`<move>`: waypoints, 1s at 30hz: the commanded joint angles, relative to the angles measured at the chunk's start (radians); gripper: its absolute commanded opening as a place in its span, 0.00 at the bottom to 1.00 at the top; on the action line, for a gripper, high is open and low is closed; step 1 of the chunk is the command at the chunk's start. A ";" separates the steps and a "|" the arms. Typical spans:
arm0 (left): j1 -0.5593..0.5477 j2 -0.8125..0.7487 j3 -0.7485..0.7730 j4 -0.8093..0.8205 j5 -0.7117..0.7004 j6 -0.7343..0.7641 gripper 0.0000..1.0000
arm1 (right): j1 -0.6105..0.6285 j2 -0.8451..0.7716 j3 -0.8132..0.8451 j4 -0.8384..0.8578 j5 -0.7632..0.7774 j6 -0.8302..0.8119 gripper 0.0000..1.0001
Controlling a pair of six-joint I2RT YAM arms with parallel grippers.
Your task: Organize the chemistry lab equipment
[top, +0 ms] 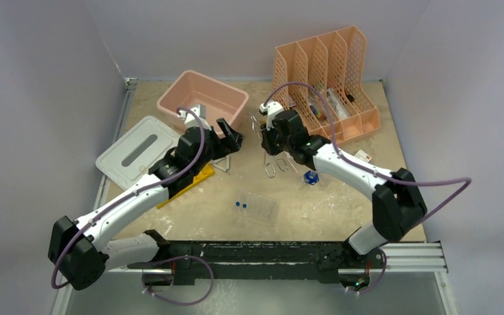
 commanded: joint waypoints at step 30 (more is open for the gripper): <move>0.150 0.275 0.187 0.417 0.408 -0.143 0.00 | -0.016 -0.112 0.237 0.073 -0.261 0.062 0.43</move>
